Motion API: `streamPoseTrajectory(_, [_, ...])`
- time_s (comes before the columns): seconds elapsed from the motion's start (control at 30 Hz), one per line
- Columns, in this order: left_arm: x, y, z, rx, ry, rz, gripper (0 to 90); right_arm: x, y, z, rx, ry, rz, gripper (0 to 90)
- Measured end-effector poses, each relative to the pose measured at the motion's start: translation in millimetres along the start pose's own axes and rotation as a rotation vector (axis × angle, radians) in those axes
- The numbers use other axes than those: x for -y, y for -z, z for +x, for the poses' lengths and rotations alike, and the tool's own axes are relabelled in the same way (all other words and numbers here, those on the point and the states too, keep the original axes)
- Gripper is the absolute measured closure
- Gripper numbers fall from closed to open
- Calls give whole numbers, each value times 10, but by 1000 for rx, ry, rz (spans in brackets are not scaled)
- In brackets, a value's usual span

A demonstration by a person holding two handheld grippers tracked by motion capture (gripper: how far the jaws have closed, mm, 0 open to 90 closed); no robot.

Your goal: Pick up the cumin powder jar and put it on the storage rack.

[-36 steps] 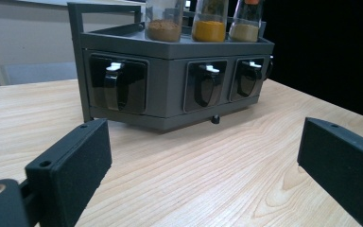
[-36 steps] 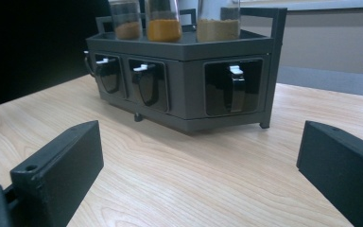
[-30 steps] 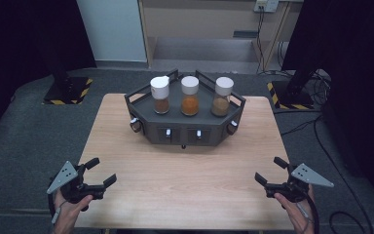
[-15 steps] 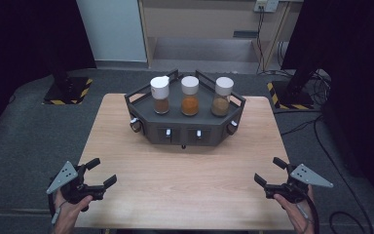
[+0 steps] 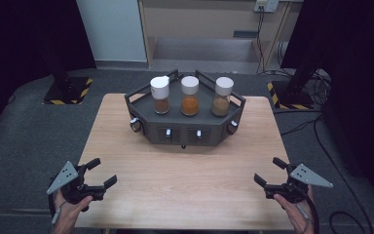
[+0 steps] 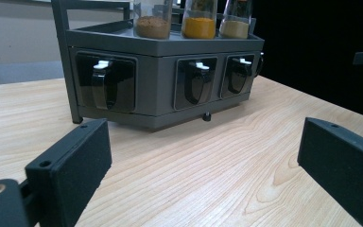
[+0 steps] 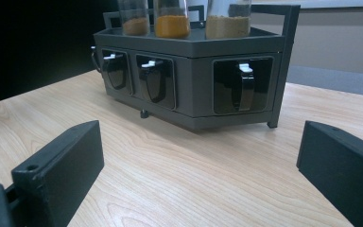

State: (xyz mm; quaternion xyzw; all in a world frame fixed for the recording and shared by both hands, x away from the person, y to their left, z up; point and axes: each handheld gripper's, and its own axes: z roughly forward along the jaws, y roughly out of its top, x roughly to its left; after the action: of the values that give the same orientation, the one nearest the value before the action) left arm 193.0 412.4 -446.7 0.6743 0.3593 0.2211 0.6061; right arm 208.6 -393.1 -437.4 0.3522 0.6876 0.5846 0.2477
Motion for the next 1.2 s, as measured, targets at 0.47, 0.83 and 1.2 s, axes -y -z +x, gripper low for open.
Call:
streamPoseTrajectory(0.47, [-4, -5, 3, 4, -7, 4, 24, 4, -9, -10, -9, 0, 1, 20])
streamPoseTrajectory(0.83, [1, -1, 11, 4, 3, 3, 23, 0, -11, -2, -12, 3, 2, 19])
streamPoseTrajectory(1.2, [-2, -2, 4, -2, 1, 5, 23, 8, -15, -17, -18, -4, 0, 19])
